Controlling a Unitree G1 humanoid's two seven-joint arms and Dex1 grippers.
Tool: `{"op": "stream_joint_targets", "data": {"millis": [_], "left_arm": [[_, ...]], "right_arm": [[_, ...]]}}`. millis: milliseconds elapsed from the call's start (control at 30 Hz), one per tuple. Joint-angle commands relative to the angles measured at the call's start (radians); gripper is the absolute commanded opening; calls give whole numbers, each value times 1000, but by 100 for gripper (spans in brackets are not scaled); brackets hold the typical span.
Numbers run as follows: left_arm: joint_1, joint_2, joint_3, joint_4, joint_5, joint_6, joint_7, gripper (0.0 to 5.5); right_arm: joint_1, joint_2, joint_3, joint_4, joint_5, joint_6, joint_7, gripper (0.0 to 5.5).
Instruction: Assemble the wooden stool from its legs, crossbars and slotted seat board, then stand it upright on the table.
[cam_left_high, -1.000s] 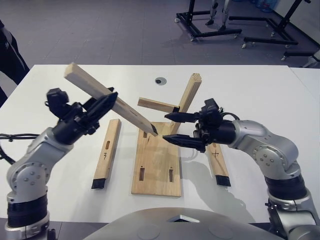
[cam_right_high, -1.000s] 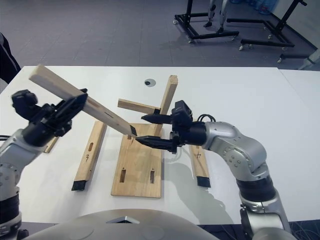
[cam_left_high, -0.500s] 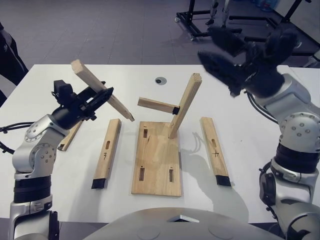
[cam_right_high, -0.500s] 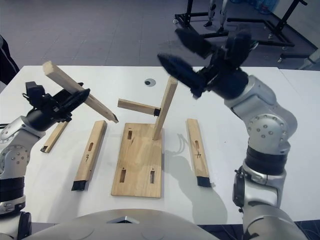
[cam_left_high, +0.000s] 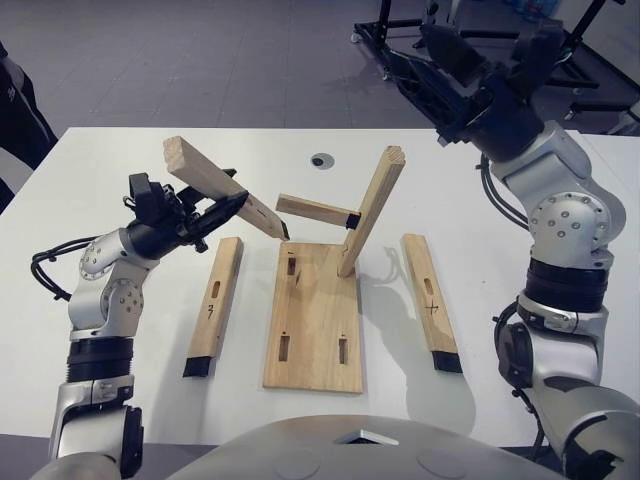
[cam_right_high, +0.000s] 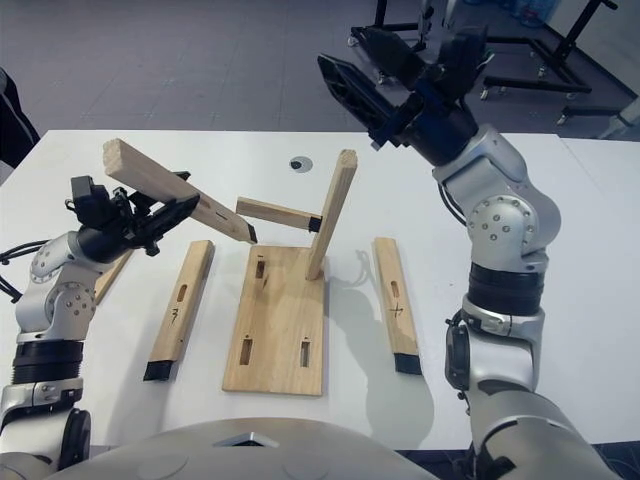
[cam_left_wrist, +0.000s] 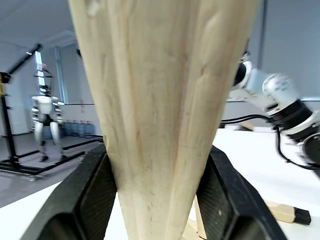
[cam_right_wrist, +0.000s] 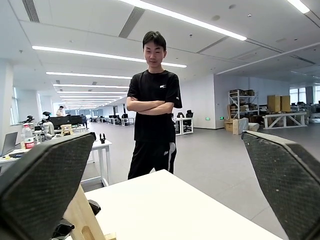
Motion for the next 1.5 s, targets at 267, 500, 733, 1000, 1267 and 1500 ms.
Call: {"op": "stream_joint_targets", "data": {"millis": [267,500,733,1000,1267,1500], "left_arm": [[-46,26,-54,113,78,26,-131,213],[-26,12,-82,62,77,50,-148,213],[-28,75,-102,30,69,155,-208,213],[-19,51,-125,52,94,181,-194,213],[-45,57,-138,89,96,200,-204,213],[-56,58,-144,110,100,209,-208,213]], "right_arm": [[-34,6,11,-1,-26,-3,39,537],[-35,1,9,14,-37,-4,53,537],[-38,9,2,13,-32,-1,40,537],[17,-91,38,17,-40,50,190,537],[-28,-70,58,209,-230,-68,126,537],[4,-86,150,239,-392,-165,186,537]]}}
